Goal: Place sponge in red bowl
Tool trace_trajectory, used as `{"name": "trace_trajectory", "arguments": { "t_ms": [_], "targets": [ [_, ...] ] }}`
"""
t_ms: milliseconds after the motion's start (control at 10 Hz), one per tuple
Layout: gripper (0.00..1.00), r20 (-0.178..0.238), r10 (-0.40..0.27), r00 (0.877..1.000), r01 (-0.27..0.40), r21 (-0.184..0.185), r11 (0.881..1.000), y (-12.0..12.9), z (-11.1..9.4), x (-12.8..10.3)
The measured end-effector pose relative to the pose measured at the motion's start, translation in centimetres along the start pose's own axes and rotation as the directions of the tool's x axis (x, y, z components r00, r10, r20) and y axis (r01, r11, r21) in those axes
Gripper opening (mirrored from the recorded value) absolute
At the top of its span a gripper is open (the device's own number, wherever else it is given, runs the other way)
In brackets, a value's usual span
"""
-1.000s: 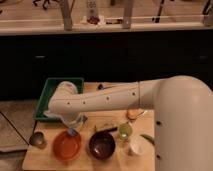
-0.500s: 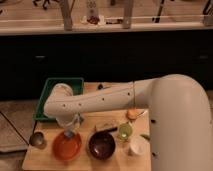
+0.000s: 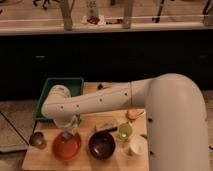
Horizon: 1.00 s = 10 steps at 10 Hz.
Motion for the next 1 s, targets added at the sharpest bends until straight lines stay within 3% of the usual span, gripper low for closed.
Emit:
{"name": "trace_trajectory", "arguments": {
  "t_ms": [1000],
  "targets": [
    [0.02, 0.0, -0.074, 0.997, 0.074, 0.018, 0.997, -0.1, 0.61, -0.41]
  ]
}}
